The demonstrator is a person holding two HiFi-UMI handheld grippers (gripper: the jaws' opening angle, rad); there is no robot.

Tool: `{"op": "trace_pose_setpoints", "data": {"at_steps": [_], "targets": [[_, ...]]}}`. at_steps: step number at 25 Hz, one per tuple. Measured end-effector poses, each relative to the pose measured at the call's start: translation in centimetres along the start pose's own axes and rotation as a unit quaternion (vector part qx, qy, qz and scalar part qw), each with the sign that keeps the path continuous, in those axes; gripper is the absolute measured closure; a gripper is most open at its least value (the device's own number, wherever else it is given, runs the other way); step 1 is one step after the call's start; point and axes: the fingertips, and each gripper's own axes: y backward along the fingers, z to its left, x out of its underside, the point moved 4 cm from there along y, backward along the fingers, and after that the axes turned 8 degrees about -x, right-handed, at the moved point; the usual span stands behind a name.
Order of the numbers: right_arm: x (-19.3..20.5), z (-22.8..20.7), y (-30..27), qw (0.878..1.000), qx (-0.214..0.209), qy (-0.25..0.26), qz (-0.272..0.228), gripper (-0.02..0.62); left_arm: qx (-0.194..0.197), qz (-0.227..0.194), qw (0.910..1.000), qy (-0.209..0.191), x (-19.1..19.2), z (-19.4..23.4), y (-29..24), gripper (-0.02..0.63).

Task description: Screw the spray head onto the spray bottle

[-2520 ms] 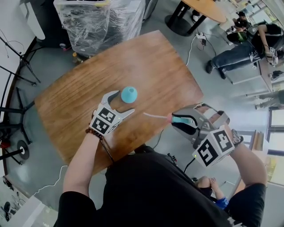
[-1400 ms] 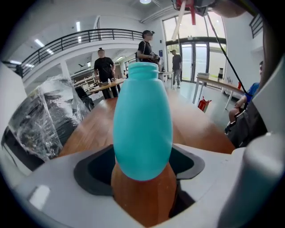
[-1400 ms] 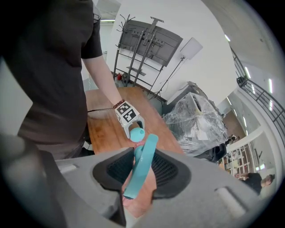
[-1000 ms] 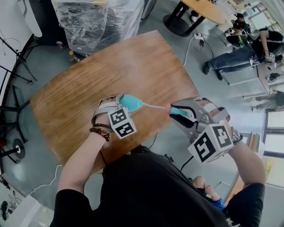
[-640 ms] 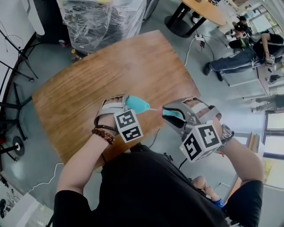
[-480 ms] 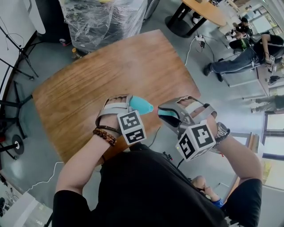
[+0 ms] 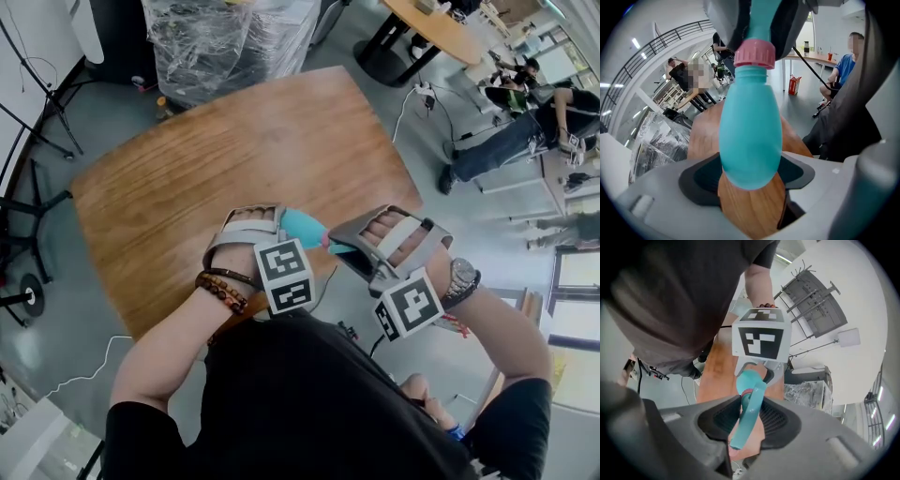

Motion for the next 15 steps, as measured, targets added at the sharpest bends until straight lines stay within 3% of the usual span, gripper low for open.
{"op": "trace_pose_setpoints", "data": {"at_steps": [5,15], "targets": [[-0.5,0.4,0.3,0.997,0.023,0.071,0.004,0.48,0.0,-0.007,1.0,0.002,0.2,-0.2,0.8,0.213],[-1.6,0.9,1.9,0.986,0.059,0.154,-0.025,0.48,0.004,-0.018,0.9998,-0.004,-0.4,-0.8,2.3,0.216]]}}
